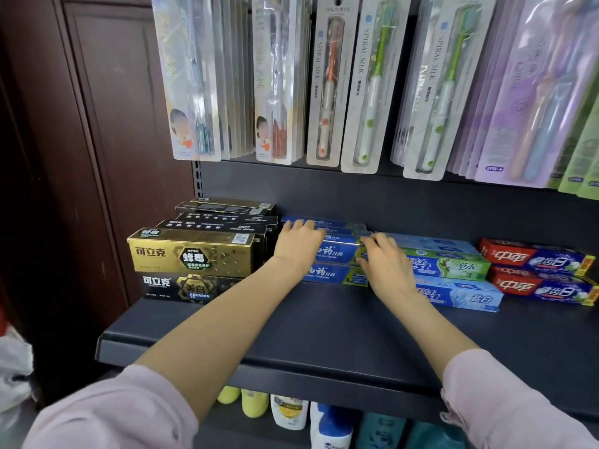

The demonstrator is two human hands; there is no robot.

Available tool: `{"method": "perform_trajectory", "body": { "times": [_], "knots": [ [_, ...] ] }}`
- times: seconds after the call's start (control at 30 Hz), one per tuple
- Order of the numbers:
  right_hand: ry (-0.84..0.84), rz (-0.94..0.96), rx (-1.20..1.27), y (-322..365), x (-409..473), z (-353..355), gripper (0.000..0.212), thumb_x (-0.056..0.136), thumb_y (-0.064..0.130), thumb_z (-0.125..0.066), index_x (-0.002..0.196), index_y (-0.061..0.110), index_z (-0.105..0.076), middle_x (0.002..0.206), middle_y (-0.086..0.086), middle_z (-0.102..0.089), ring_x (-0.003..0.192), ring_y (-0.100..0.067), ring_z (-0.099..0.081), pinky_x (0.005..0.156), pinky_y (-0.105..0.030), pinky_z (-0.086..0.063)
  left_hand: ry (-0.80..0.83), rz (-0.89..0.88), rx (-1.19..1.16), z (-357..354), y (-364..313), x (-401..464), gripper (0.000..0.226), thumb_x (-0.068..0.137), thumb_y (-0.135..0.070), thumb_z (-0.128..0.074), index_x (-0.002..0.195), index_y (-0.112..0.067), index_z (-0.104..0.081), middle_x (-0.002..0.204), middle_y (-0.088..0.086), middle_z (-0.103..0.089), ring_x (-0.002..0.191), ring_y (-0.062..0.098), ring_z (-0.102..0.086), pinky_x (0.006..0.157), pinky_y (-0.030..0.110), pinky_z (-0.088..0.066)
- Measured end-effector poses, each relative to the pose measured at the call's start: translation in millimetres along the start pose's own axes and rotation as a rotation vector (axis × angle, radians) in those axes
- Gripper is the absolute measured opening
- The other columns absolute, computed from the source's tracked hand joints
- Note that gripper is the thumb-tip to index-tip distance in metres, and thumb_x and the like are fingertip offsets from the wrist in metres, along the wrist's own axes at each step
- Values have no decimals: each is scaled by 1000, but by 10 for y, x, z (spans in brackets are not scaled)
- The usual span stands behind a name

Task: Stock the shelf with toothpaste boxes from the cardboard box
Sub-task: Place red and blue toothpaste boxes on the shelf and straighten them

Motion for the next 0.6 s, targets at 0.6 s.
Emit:
{"method": "perform_trajectory", "body": {
  "times": [0.6],
  "knots": [
    [-21, -34, 297, -33, -544, 455, 36, 97, 20, -47, 133, 16, -48, 130, 1, -44, 123, -18, -41, 92, -34, -43, -173, 106, -521, 155, -391, -529, 30, 91, -16, -48, 120, -12, -53, 119, 7, -57, 113, 27, -50, 87, 39, -43]
  ]
}}
Point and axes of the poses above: each hand's wrist, its own x-axis towards the middle knuckle, its own z-axis out of the back of the hand, y = z × x, the point moved 3 cm from there along x, towards the middle knuckle
